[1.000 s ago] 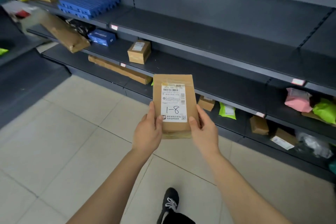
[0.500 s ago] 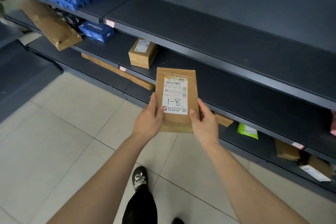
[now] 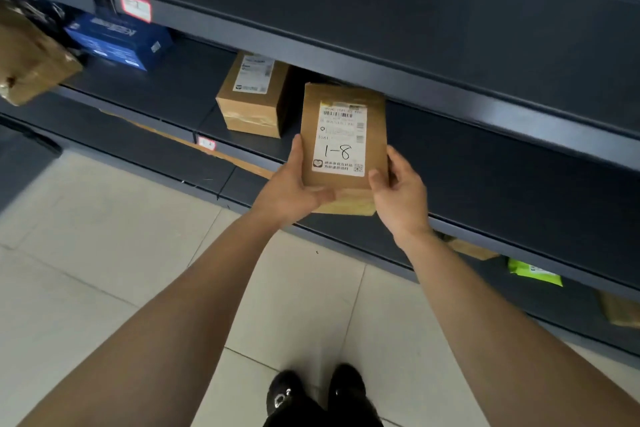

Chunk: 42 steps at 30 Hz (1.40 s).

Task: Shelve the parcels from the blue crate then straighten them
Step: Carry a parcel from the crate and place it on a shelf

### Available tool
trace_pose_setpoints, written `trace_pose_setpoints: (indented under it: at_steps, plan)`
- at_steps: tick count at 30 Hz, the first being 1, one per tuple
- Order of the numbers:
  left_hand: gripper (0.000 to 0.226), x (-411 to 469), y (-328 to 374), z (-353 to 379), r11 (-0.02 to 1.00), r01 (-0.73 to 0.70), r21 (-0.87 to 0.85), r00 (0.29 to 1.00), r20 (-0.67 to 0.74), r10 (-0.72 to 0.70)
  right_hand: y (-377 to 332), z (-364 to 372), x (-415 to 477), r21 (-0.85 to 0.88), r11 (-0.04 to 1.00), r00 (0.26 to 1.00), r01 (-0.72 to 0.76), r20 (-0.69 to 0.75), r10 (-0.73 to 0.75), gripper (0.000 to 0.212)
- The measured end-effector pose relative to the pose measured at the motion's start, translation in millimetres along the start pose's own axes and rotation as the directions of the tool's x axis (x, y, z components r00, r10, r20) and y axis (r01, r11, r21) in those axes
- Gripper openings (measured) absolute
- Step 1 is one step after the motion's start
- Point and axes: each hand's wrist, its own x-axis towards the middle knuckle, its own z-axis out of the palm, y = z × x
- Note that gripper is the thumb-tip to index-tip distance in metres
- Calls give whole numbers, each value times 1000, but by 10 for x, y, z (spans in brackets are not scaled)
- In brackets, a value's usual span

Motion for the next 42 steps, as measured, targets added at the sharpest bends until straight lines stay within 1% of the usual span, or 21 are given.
trace_pose_setpoints:
  at_steps: [1, 3, 6, 8, 12, 14, 17, 19, 21, 23, 25, 27, 29, 33, 35, 39, 42]
  plan:
    - [114, 170, -58, 2, 1000, -12, 24, 1000, 3, 12, 50, 76, 141, -16, 1000, 1000, 8, 2, -8, 55]
    - [117, 523, -182, 21, 995, -49, 90, 999, -14, 51, 156, 216, 411, -57, 997, 999, 43, 7, -43, 57]
    - [113, 1013, -344, 66, 978, -98, 186, 991, -69, 113, 297, 428, 781, -93, 989, 993, 115, 28, -113, 63]
    - [111, 1292, -444, 82, 961, -121, 250, 983, -105, 151, 378, 559, 1023, -131, 982, 990, 135, 51, -129, 68]
    - [112, 1738, -652, 60, 929, -107, 355, 980, -118, 158, 477, 711, 1375, -231, 960, 983, 159, 124, -133, 78]
    - [111, 1897, -705, 30, 910, -100, 403, 984, -98, 152, 506, 752, 1486, -324, 927, 977, 188, 160, -142, 84]
    - [105, 2036, -706, -12, 866, -106, 489, 982, -87, 169, 522, 794, 1613, -458, 857, 970, 236, 161, -181, 86]
    - [102, 2088, -681, -19, 826, -115, 552, 977, -88, 195, 524, 804, 1692, -547, 794, 964, 265, 161, -211, 86]
    - [96, 2129, -651, 2, 763, -130, 633, 965, -98, 245, 521, 804, 1763, -633, 720, 958, 285, 176, -225, 86]
    - [91, 2153, -621, 39, 683, -106, 722, 952, -124, 280, 516, 798, 1820, -690, 659, 954, 299, 188, -235, 85]
    - [87, 2134, -596, 79, 587, -54, 808, 945, -149, 292, 515, 785, 1838, -736, 605, 951, 304, 192, -243, 83]
    - [87, 2065, -569, 108, 487, -17, 873, 945, -145, 293, 527, 752, 1811, -771, 565, 952, 294, 184, -245, 80]
    - [88, 1965, -542, 124, 424, -4, 906, 952, -126, 278, 556, 697, 1728, -800, 529, 955, 283, 181, -237, 77]
    - [85, 1712, -472, 169, 361, -10, 933, 966, -83, 243, 569, 517, 1462, -846, 452, 957, 283, 217, -193, 74]
    - [82, 1542, -426, 209, 352, -31, 936, 969, -58, 241, 557, 403, 1281, -857, 429, 956, 286, 229, -182, 71]
    - [84, 1095, -268, 283, 339, -100, 935, 979, 31, 200, 518, 103, 808, -864, 435, 967, 253, 212, -142, 66]
    - [84, 724, -97, 338, 330, -176, 927, 972, 110, 209, 459, -171, 387, -871, 447, 979, 202, 188, -77, 67]
